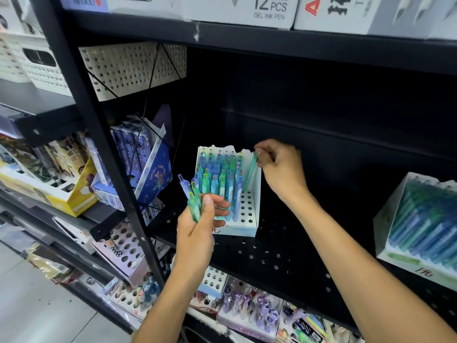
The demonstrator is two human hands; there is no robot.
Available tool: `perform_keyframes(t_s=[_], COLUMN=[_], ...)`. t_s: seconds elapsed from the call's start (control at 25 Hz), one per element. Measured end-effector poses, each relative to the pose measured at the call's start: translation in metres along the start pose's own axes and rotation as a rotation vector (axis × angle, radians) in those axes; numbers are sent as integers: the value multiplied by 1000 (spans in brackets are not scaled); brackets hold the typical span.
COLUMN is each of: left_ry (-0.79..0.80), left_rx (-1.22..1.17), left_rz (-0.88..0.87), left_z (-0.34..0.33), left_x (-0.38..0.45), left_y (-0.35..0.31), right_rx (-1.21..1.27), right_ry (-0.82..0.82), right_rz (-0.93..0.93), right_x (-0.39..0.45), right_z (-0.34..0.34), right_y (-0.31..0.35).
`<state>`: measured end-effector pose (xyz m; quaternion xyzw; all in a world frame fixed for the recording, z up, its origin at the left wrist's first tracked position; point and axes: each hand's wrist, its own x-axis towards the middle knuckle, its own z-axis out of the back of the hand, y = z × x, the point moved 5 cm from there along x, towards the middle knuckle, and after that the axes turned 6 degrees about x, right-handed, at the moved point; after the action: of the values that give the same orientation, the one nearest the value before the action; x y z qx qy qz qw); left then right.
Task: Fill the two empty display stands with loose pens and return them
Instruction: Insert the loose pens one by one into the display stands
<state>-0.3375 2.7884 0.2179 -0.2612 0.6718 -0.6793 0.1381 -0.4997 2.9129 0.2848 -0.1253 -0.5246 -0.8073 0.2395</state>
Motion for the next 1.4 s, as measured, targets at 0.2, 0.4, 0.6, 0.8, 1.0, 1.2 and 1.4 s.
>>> perform_keyframes(t_s=[0.2,0.4,0.6,0.8,1.0,1.2,1.4], left_ry=[54,201,375,502,622,441,-89], left_rx=[-77,-224,-293,-266,-199,-138,-17], left_rz=[42,136,174,164,70,75,53], left_z=[-6,-14,-20,-29,-40,-38,-1], left_x=[1,1,-4,-7,-12,-10,3], left_y=[1,0,1,3,2,-5,1], right_rx=[-364,-521,-303,229,357,479,465], right_ry=[71,217,15,528,670,414,-166], right_rz=[140,51,81,63,-34,-152,-142], right_x=[-2,16,2,-63,-65,-59,-28], right_z=[-8,-13,3,-8,4,20,51], right_y=[9,8,31,53,40,38,27])
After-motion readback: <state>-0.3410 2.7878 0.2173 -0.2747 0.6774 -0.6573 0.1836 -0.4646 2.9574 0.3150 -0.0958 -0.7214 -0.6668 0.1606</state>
